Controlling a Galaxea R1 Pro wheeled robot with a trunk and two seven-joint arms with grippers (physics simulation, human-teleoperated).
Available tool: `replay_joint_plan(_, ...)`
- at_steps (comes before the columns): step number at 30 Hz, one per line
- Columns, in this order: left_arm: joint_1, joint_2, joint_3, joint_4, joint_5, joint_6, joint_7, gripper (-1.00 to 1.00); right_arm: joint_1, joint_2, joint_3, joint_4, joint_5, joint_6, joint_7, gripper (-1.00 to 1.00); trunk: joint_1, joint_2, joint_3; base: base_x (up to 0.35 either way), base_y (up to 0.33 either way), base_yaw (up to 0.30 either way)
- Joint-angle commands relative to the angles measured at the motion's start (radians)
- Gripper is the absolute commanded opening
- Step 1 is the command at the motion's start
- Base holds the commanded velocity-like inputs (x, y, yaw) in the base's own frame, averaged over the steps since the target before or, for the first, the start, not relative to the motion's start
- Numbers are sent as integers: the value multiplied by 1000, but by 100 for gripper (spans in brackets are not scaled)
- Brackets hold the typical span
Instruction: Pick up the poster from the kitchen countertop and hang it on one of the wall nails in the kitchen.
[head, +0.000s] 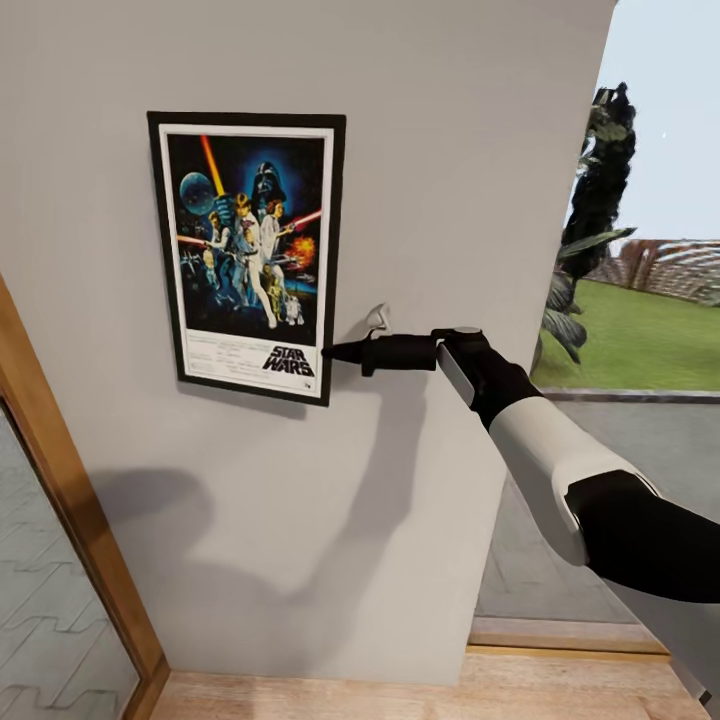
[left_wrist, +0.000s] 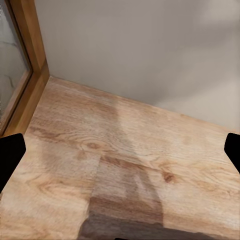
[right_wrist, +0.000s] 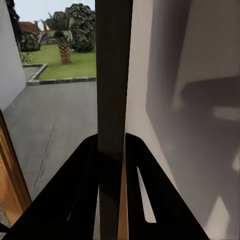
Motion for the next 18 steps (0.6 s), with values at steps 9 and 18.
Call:
replay_joint_plan(9,0,1,1,0,7,1,-5,100,0,0,4,0,-30,12,-1,-100,0,-1,0,0,0,0)
replay_joint_plan(18,0,1,1,0,7,1,-5,100,0,0,5,2,-30,12,-1,-100,0,-1,0,0,0,0)
